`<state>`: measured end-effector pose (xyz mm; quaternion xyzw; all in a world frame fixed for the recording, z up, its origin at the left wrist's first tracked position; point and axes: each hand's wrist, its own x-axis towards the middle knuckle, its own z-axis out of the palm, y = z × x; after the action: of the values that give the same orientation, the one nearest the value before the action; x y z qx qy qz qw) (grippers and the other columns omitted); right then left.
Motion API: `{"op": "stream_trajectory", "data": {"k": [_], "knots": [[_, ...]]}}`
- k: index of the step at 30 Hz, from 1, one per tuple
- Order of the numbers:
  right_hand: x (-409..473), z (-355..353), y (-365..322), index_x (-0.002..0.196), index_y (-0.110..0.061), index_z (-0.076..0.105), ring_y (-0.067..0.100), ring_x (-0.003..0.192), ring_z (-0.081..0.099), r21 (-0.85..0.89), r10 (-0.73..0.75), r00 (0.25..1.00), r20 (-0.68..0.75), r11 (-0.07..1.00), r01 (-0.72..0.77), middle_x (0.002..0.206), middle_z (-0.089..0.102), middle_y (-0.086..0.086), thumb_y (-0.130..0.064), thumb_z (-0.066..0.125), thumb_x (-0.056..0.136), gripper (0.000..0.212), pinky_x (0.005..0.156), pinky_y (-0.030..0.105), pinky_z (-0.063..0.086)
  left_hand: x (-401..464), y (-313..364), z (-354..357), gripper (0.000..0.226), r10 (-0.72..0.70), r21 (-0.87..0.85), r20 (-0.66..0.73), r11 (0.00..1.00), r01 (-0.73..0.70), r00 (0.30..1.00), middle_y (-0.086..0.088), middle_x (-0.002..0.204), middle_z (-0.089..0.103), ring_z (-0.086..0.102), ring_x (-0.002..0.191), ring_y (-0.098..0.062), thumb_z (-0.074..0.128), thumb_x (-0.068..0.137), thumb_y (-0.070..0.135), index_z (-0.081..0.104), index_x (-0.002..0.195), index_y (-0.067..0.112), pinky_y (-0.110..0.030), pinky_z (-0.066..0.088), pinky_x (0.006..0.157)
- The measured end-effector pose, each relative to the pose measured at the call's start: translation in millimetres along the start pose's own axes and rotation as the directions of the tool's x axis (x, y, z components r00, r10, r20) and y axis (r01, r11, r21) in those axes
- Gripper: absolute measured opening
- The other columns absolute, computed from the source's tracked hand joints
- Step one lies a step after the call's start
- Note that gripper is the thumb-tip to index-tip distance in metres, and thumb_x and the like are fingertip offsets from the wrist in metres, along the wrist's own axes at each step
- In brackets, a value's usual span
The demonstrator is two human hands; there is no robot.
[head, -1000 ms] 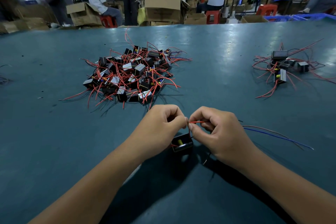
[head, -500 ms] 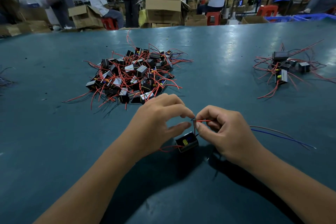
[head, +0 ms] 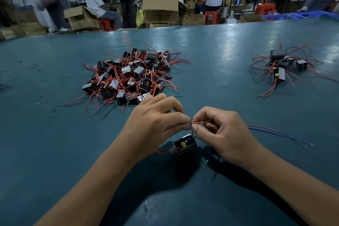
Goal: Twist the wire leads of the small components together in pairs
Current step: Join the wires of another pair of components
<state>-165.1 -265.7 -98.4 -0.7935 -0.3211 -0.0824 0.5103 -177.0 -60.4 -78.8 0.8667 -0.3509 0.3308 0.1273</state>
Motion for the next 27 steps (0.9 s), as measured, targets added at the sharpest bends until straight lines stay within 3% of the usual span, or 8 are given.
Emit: {"op": "stream_trajectory", "data": {"k": [8,17,19,22,27], "knots": [[0,0,5,0.077,-0.027,0.064,0.0,0.055,0.048,0.009,0.02,1.0,0.004,1.0,-0.02,0.061,0.054,-0.017,-0.021,0.065,0.084,0.009,0.058,0.006,0.035,-1,0,1,0.013,-0.009,-0.074,0.024,0.997,0.011,1.0,0.0,0.088,0.066,0.057,0.075,-0.025,0.072,0.09,0.028,0.079,0.092,0.017,-0.042,0.049,0.065],[0,1,6,0.082,-0.026,0.063,0.008,0.056,0.045,0.035,0.034,0.999,0.02,0.999,-0.035,0.064,0.057,0.003,-0.026,0.065,0.083,0.002,0.055,0.032,0.04,-3,-2,5,0.011,-0.042,-0.14,0.035,0.989,0.047,0.998,0.002,0.089,0.065,0.057,0.08,-0.024,0.071,0.092,0.023,0.076,0.09,0.014,-0.04,0.048,0.069],[0,1,5,0.081,-0.025,0.064,0.006,0.057,0.045,0.037,0.027,0.999,0.023,0.999,-0.027,0.064,0.057,-0.001,-0.025,0.065,0.084,0.003,0.055,0.028,0.04,-2,0,6,0.012,-0.058,-0.17,0.048,0.983,0.066,0.997,0.001,0.089,0.064,0.057,0.079,-0.024,0.069,0.093,0.023,0.075,0.089,0.012,-0.039,0.048,0.069],[-1,1,3,0.079,-0.023,0.064,-0.002,0.057,0.05,0.015,-0.012,0.999,0.036,1.0,0.012,0.064,0.057,-0.018,-0.018,0.066,0.085,0.008,0.058,0.009,0.035,-1,3,6,0.014,-0.143,-0.289,0.133,0.941,0.176,0.981,0.001,0.086,0.062,0.056,0.08,-0.023,0.065,0.093,0.024,0.072,0.088,0.012,-0.04,0.048,0.071],[-2,1,1,0.082,-0.018,0.067,-0.001,0.062,0.054,-0.045,-0.047,0.999,0.01,0.998,0.048,0.066,0.058,-0.015,-0.017,0.065,0.084,0.003,0.061,0.005,0.036,-2,10,4,0.019,-0.339,-0.516,0.342,0.712,0.476,0.877,0.015,0.071,0.057,0.05,0.064,-0.003,0.062,0.096,0.034,0.067,0.083,0.02,-0.016,0.036,0.061]]}}
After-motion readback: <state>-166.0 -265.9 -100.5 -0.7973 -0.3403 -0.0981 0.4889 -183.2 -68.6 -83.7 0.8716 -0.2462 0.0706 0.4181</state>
